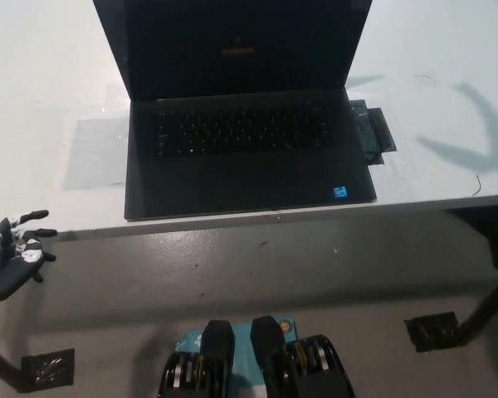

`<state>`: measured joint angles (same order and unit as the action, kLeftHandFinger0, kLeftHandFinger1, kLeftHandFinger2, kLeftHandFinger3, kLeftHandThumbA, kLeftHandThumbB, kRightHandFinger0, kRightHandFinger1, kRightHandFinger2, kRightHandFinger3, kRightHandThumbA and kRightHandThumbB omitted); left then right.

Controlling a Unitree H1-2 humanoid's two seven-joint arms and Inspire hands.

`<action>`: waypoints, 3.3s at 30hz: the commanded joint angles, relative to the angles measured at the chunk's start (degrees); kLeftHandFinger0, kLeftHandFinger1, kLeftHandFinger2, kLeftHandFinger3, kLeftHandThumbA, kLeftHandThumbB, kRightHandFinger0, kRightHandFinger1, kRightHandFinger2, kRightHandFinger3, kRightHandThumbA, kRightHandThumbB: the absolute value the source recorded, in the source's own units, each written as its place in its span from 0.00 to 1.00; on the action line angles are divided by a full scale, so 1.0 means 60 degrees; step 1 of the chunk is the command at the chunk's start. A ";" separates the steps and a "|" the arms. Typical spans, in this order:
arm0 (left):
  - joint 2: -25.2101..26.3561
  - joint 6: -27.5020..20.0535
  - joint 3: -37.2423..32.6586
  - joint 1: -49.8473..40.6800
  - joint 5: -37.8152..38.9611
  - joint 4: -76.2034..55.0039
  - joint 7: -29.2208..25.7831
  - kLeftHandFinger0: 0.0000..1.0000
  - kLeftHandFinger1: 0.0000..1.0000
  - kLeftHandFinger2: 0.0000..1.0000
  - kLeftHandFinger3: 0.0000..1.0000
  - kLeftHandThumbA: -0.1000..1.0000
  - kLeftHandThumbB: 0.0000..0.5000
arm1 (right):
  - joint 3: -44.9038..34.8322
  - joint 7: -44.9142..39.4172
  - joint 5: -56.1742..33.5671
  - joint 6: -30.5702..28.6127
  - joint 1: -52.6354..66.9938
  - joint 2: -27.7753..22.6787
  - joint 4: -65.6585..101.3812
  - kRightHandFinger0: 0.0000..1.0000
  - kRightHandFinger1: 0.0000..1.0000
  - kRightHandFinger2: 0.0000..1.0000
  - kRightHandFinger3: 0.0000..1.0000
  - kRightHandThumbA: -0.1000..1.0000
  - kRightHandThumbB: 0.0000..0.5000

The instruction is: The robot uses its right hand to push down on the lid of a laptop kept in the middle of the desk to close it

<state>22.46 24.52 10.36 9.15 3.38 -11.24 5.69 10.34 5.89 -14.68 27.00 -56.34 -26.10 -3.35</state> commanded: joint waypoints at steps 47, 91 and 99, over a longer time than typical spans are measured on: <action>0.0555 -0.0232 -0.0351 0.0565 -0.0139 -0.0138 0.0494 0.32 0.48 0.64 0.77 0.19 0.00 | 0.1768 -0.2232 0.4203 -0.4924 -0.2429 0.2428 -0.7291 1.00 1.00 0.87 0.97 1.00 0.56; 0.0790 0.0383 -0.0216 0.1062 -0.0141 -0.0274 0.0539 0.33 0.48 0.62 0.76 0.18 0.02 | -0.1974 -0.3232 0.3386 -0.0012 0.4220 0.3683 0.0972 1.00 1.00 0.98 1.00 1.00 0.33; 0.0965 0.0322 -0.0367 0.1362 -0.0378 -0.0209 0.0534 0.33 0.49 0.64 0.77 0.16 0.03 | -0.2466 -0.2860 0.2744 -0.0012 0.4805 0.4517 0.0608 1.00 0.94 0.93 1.00 1.00 0.46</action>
<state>25.63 25.52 7.88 15.07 2.63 -11.05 8.77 -3.19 -12.89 4.66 25.80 -29.15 -1.26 1.26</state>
